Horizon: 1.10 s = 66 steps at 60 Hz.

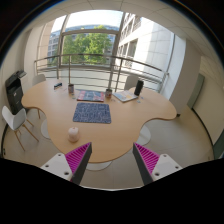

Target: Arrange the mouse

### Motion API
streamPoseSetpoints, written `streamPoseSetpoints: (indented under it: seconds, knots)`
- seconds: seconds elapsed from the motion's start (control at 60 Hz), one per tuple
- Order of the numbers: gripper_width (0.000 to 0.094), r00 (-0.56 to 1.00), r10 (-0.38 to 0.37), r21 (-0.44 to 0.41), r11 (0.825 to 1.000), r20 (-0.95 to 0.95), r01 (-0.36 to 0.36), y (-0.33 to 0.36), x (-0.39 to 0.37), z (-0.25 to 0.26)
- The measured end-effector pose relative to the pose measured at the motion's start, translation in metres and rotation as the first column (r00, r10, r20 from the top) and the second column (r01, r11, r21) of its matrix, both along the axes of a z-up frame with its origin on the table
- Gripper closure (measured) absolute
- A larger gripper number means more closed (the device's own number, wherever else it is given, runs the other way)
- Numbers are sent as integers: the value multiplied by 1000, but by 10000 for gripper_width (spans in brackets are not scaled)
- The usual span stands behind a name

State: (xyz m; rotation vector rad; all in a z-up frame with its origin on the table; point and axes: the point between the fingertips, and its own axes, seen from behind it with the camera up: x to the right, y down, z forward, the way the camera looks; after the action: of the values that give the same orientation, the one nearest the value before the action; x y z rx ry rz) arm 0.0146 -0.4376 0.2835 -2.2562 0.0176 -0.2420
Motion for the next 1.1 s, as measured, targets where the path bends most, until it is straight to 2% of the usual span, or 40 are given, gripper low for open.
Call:
streamPoseSetpoints:
  seconds: [0.183, 0.333, 0.417, 0.533, 0.667, 0.867, 1.1]
  knots:
    - [91, 998, -62, -9, 998, 16, 62, -18, -4, -14]
    - [90, 993, -121, -8, 993, -2, 121, -39, -30, -55]
    - [89, 992, -125, -23, 992, -23, 125, -48, -56, -89]
    - [87, 994, -97, -30, 995, -53, 96, -43, -103, -133]
    - [86, 994, -58, -18, 998, -91, 57, 3, -146, -176]
    - [85, 994, 6, 49, 999, -105, -1, 119, -183, -224]
    - [100, 992, 73, 63, 996, -101, -67, 236, -190, -276]
